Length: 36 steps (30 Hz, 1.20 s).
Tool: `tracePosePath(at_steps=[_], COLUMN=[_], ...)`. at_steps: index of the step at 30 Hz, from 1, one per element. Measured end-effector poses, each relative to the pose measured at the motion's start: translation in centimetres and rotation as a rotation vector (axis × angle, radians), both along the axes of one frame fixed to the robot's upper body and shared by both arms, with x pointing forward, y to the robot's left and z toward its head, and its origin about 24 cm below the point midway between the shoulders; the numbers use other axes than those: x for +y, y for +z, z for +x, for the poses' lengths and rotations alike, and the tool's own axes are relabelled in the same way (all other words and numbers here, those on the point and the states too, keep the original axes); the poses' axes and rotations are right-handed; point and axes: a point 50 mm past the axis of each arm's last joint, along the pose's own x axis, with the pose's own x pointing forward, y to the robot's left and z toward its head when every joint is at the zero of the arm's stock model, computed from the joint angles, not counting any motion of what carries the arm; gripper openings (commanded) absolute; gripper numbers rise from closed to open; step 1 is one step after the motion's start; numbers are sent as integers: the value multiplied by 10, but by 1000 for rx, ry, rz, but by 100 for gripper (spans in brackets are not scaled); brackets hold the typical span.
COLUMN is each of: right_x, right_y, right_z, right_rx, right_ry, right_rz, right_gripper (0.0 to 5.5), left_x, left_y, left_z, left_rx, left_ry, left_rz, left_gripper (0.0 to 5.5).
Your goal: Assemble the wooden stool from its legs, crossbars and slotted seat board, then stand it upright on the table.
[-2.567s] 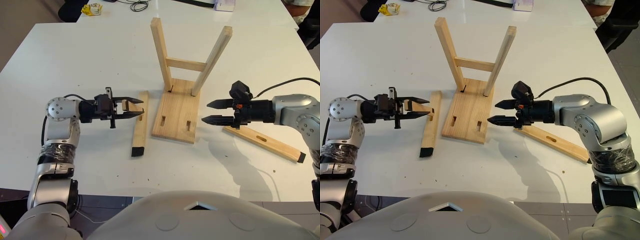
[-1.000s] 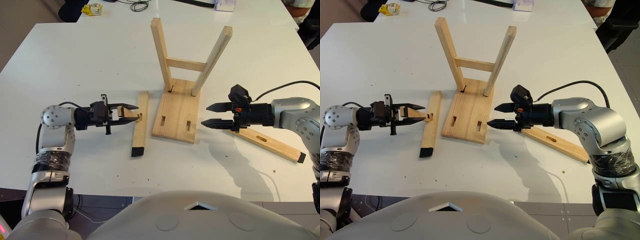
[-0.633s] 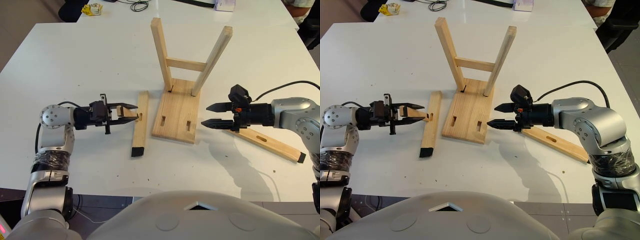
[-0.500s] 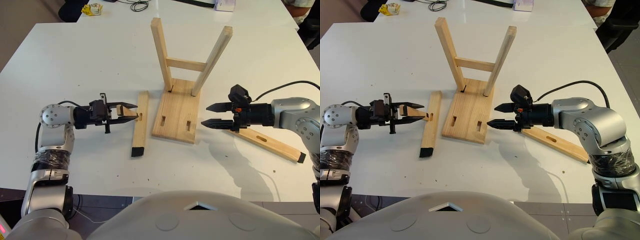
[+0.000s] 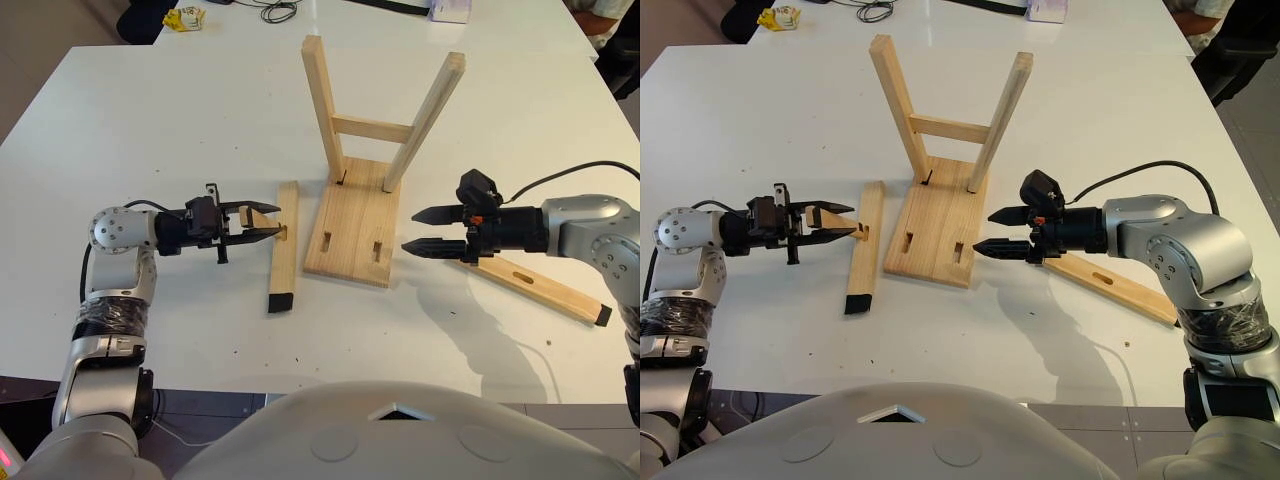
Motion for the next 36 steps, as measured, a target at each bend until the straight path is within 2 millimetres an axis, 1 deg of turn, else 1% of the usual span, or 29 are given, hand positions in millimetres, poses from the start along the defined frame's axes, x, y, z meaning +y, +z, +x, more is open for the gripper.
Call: tracePosePath(at_steps=[10,36], right_x=[0,3], right_y=[0,0], right_z=[0,1], right_rx=[-1,-1], right_ry=[2,2], right_rz=[0,6], right_gripper=[370,370], left_x=[-1,-13], left_y=[0,-2], left_z=[0,0], left_rx=[0,39], left_ry=[4,-15], left_rz=[-3,-37], left_gripper=[131,131])
